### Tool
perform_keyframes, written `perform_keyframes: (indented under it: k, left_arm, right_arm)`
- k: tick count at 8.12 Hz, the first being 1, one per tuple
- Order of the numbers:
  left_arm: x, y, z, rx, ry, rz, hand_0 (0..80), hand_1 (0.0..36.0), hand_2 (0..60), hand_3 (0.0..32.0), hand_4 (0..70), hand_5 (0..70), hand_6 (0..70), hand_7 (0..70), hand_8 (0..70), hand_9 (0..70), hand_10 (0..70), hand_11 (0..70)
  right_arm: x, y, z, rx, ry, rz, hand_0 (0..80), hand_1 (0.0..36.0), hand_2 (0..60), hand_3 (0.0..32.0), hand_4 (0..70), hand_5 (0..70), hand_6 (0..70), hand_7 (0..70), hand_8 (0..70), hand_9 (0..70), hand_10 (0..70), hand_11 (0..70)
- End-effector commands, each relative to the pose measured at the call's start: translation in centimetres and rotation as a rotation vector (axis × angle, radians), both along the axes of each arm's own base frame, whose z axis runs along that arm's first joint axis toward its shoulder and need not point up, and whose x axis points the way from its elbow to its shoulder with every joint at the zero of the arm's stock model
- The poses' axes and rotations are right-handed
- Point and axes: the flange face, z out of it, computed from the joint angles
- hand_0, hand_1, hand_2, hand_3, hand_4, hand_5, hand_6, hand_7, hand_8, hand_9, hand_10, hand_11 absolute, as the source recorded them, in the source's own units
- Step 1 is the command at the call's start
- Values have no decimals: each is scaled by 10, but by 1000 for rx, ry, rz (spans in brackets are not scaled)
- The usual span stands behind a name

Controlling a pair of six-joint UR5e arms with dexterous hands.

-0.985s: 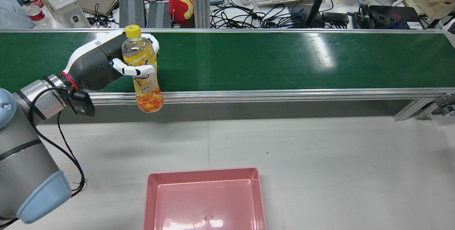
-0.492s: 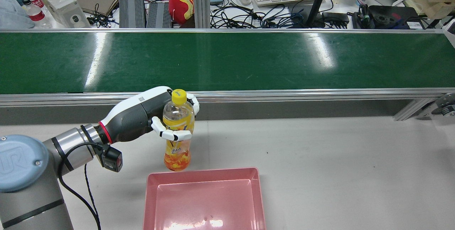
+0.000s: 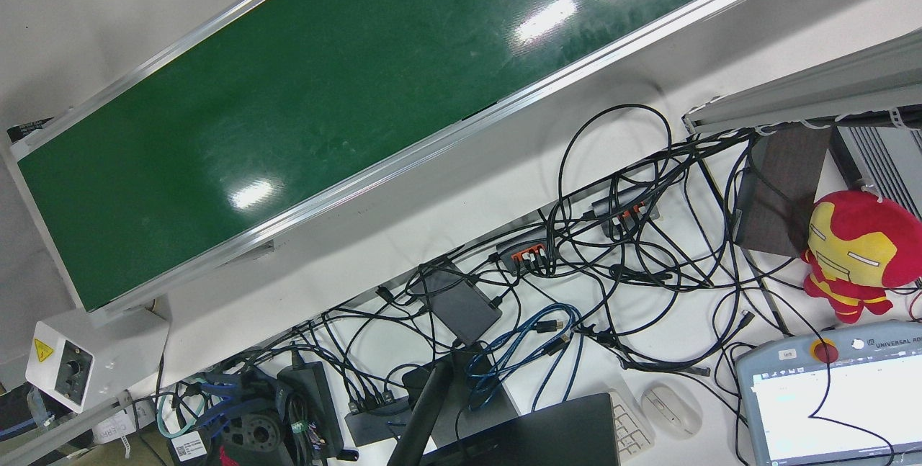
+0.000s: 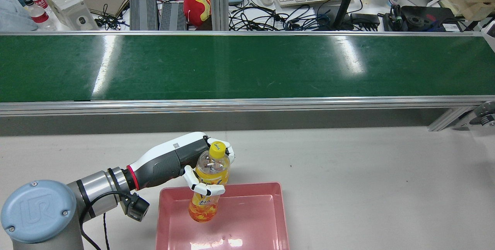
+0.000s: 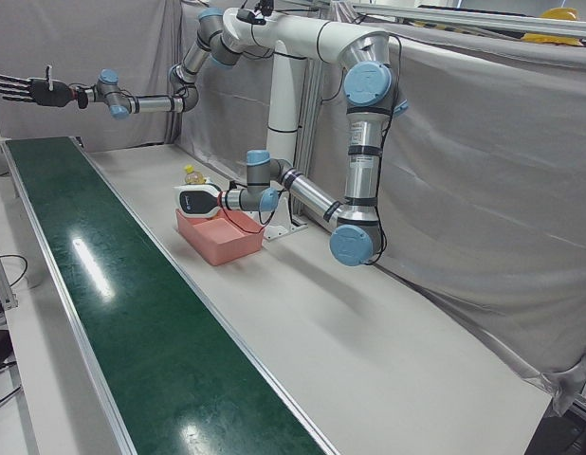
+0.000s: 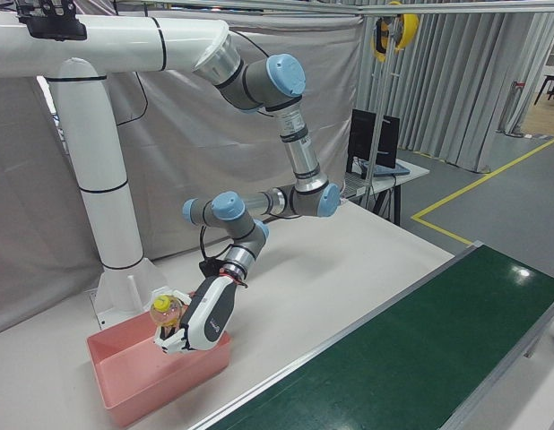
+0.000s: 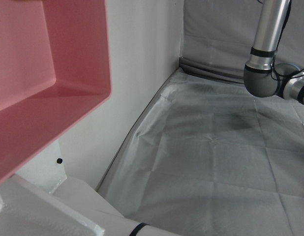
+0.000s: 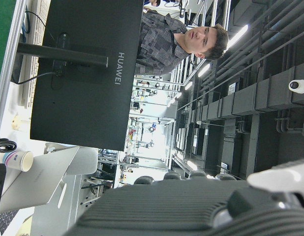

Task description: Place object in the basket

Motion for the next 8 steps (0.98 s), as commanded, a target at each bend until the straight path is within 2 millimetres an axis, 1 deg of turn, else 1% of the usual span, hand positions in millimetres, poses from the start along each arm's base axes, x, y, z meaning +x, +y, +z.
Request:
perform_keyframes:
  k: [1, 2, 3, 4, 5, 6, 7, 8]
  left_arm:
    - [0, 5, 7, -7, -43, 12, 479, 76, 118, 0, 299, 573, 315, 353, 448, 578, 398, 561]
    - [1, 6, 9, -11, -52, 15, 480, 50, 0, 0, 217, 412, 160, 228, 305, 412, 305, 442]
    - [1, 8, 10, -13, -58, 18, 494, 44, 0, 0, 147, 345, 87, 144, 198, 270, 244, 362]
    - [2, 9, 12, -13, -67, 21, 499, 43, 0, 0, 104, 308, 46, 85, 136, 183, 197, 296]
    - [1, 9, 13, -14, -72, 20, 499, 41, 0, 0, 82, 271, 19, 38, 107, 140, 165, 250]
    - [-7, 8, 7, -8, -58, 12, 485, 22, 0, 0, 68, 209, 0, 7, 84, 109, 118, 179]
    - [-21, 7, 0, -6, -52, 0, 471, 2, 0, 0, 40, 146, 0, 0, 62, 81, 83, 128]
    - [-28, 7, -5, -5, -45, -6, 465, 0, 0, 0, 23, 112, 0, 0, 47, 64, 55, 86]
  right_arm:
    - [-1, 0, 1, -2, 0, -1, 0, 0, 0, 0, 0, 0, 0, 0, 0, 0, 0, 0]
    - [-1, 0, 1, -2, 0, -1, 0, 0, 0, 0, 0, 0, 0, 0, 0, 0, 0, 0]
    - [-1, 0, 1, -2, 0, -1, 0, 0, 0, 0, 0, 0, 0, 0, 0, 0, 0, 0]
    - [-1, 0, 1, -2, 0, 0, 0, 0, 0, 0, 0, 0, 0, 0, 0, 0, 0, 0]
    - [0, 0, 1, -2, 0, 0, 0, 0, 0, 0, 0, 0, 0, 0, 0, 0, 0, 0]
    - [-1, 0, 1, -2, 0, -1, 0, 0, 0, 0, 0, 0, 0, 0, 0, 0, 0, 0]
    - [-1, 0, 1, -2, 0, -1, 0, 0, 0, 0, 0, 0, 0, 0, 0, 0, 0, 0]
    - [-1, 0, 1, -2, 0, 0, 0, 0, 0, 0, 0, 0, 0, 0, 0, 0, 0, 0]
